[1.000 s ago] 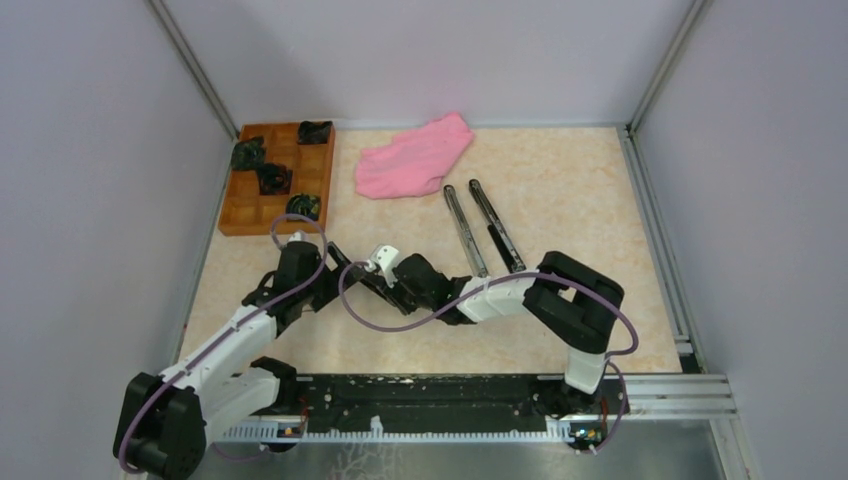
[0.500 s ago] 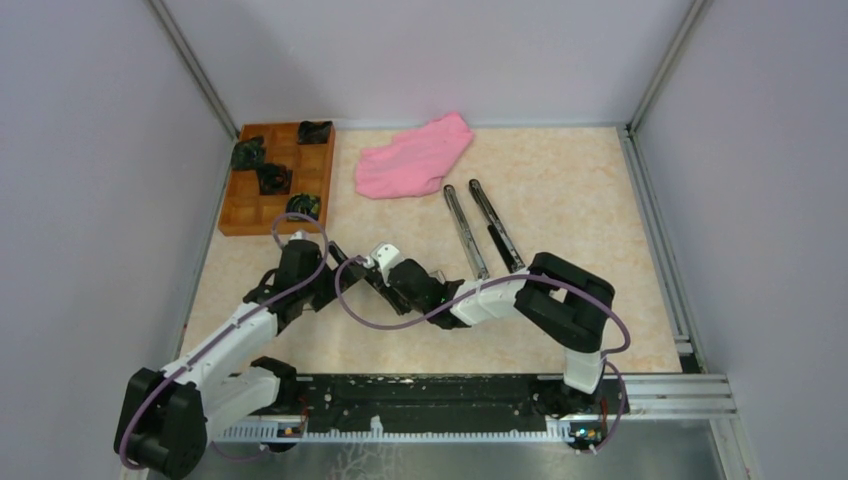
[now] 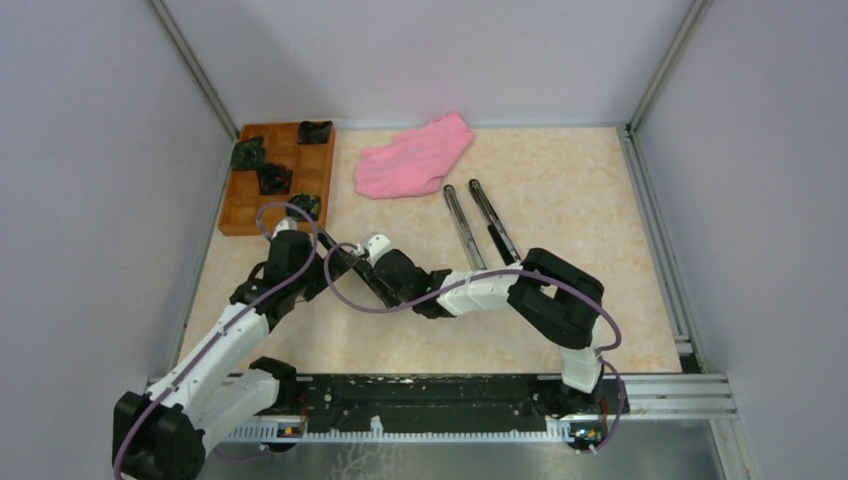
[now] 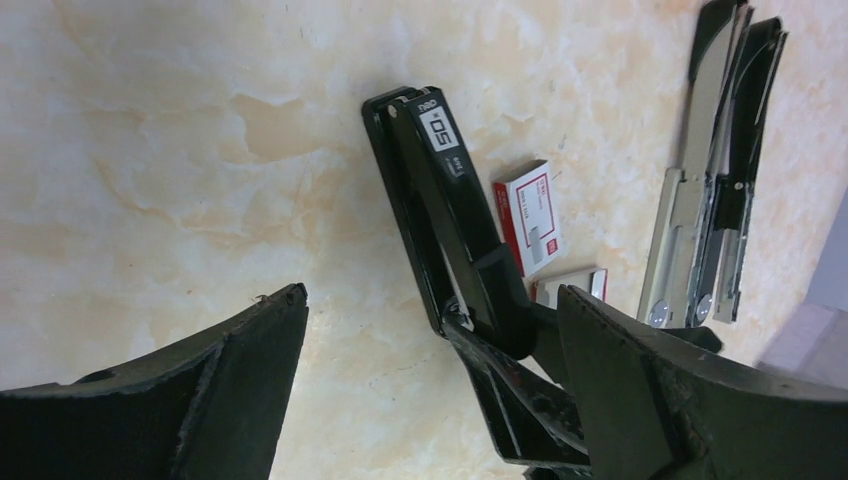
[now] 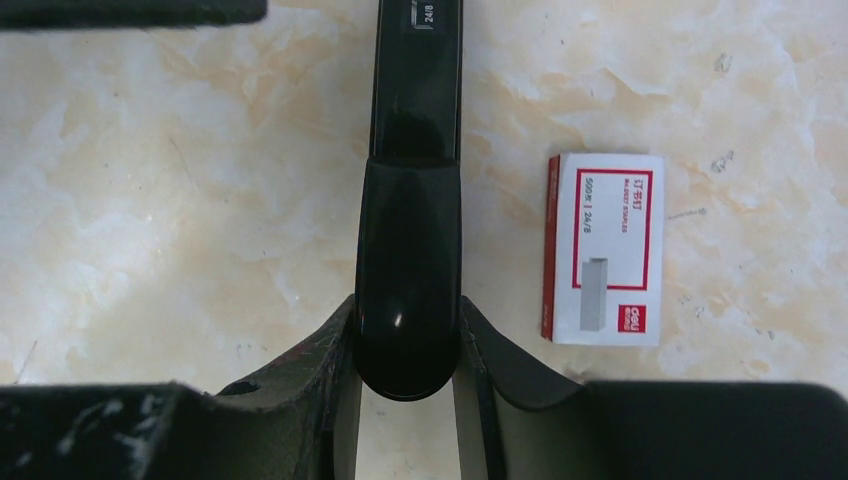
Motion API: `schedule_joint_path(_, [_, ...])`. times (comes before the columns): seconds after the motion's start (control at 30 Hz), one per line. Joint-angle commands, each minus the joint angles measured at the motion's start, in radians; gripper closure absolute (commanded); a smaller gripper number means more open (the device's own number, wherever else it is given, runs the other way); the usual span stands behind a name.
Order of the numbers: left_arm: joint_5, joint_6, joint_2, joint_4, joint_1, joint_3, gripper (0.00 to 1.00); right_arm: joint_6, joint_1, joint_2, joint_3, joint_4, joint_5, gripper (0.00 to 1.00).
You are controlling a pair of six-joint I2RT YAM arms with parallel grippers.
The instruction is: Load the staples into the stapler
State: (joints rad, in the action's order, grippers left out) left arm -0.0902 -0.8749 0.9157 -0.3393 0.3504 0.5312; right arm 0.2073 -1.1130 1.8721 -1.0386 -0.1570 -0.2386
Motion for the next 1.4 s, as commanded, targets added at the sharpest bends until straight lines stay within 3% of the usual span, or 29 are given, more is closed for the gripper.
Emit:
schedule_joint_path(0.0, [-0.064, 0.022, -0.050, -0.077, -0.011, 0.058, 0.01, 0.035, -0.018, 0.031, -0.083, 0.046, 0.008, 0.83])
schedule_joint_path(0.1, [-0.074, 0.031, -0.071, -0.091, -0.013, 0.075, 0.01, 0.035, -0.024, 0.008, -0.094, 0.052, 0.013, 0.64])
schedule_joint_path(0.3, [-0.055, 0.060, -0.078, -0.094, -0.013, 0.120, 0.01, 0.024, -0.022, -0.139, -0.026, 0.063, -0.016, 0.36])
schedule_joint_path(0.43, [0.008, 0.099, -0.062, -0.052, -0.012, 0.144, 0.01, 0.026, -0.002, -0.267, 0.039, 0.088, -0.037, 0.26])
schedule_joint_path(0.7, [0.212, 0.140, 0.059, 0.062, -0.011, 0.194, 0.01, 0.058, 0.138, -0.468, 0.156, 0.178, -0.056, 0.23])
schedule_joint_path(0.93, [0.334, 0.146, 0.206, 0.152, 0.014, 0.259, 0.01, 0.050, 0.310, -0.581, 0.282, 0.152, -0.006, 0.22])
schedule_joint_path(1.17, [0.370, 0.149, 0.345, 0.235, 0.076, 0.318, 0.01, 0.030, 0.484, -0.548, 0.352, 0.095, 0.076, 0.23])
schedule_joint_path(1.37, [0.421, 0.142, 0.466, 0.338, 0.110, 0.349, 0.01, 0.011, 0.541, -0.427, 0.335, 0.029, 0.111, 0.29])
